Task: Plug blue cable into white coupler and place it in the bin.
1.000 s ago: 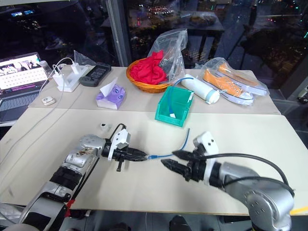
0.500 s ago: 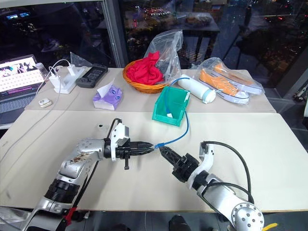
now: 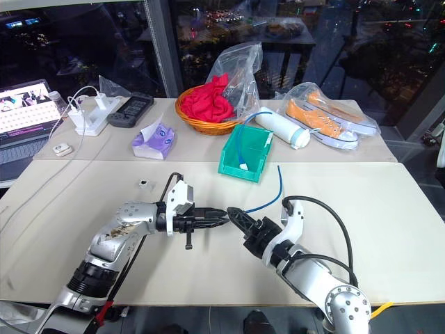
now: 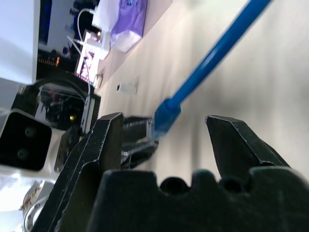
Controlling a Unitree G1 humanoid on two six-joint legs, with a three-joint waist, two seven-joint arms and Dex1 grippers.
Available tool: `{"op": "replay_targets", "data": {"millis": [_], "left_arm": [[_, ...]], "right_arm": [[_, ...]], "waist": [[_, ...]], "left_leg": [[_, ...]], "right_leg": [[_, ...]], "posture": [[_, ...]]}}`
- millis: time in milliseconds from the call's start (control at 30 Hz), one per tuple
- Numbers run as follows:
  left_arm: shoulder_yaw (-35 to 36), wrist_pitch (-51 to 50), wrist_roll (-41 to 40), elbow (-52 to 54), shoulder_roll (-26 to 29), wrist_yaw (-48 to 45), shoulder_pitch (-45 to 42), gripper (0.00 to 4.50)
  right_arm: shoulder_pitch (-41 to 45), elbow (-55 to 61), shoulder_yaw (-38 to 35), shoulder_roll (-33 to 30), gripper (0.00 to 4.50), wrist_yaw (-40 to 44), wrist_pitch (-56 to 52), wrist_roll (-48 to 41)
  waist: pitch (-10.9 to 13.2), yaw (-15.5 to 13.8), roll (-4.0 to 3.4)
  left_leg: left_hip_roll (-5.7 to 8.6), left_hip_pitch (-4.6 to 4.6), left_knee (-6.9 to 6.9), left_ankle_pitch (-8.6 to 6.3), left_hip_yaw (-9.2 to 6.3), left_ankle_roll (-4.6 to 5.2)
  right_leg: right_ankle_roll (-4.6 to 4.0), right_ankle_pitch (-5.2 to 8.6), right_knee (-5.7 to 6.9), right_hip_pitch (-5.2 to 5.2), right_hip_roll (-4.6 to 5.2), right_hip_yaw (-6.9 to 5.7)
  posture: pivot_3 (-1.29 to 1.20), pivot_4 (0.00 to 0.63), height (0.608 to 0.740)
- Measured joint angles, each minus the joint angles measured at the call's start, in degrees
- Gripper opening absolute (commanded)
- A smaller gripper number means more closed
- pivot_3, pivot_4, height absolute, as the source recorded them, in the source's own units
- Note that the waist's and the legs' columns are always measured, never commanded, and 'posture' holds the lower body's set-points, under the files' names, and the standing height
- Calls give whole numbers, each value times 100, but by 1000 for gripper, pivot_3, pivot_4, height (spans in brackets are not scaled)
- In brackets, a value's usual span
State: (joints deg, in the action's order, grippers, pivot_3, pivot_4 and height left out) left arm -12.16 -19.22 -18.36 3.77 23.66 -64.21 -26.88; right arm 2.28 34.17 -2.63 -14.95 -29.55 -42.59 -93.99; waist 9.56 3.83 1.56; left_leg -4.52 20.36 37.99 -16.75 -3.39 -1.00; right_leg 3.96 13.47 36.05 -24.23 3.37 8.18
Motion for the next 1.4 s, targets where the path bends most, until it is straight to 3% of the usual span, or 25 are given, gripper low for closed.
{"op": "replay_targets", "data": {"millis": [967, 1067, 1300, 1400], "left_arm": [[-25, 56, 14, -155, 1, -37, -203, 90], [-27, 59, 16, -155, -2, -28, -204, 90], [-45, 65, 49, -252, -48, 9, -208, 90], [-45, 65, 49, -251, -48, 9, -208, 90]], "right_arm": [[-84, -21, 187, -246, 3178, 25, 472, 42], [-85, -21, 188, -253, 2471, 26, 483, 40], [-72, 9, 200, -268, 36, 90, 538, -31], [-63, 19, 203, -277, 36, 90, 558, -75]], "waist": [[0, -2, 0], [0, 0, 0], [0, 1, 0], [0, -3, 0]], "left_leg": [[0, 2, 0, 0, 0, 1], [0, 2, 0, 0, 0, 1], [0, 2, 0, 0, 0, 1], [0, 3, 0, 0, 0, 1]], "right_leg": [[0, 0, -3, 0, 0, 0], [0, 0, -3, 0, 0, 0], [0, 0, -3, -1, 0, 0], [0, 0, -3, -1, 0, 0]], "posture": [[0, 150, 723], [0, 150, 723], [0, 150, 723], [0, 150, 723]]}}
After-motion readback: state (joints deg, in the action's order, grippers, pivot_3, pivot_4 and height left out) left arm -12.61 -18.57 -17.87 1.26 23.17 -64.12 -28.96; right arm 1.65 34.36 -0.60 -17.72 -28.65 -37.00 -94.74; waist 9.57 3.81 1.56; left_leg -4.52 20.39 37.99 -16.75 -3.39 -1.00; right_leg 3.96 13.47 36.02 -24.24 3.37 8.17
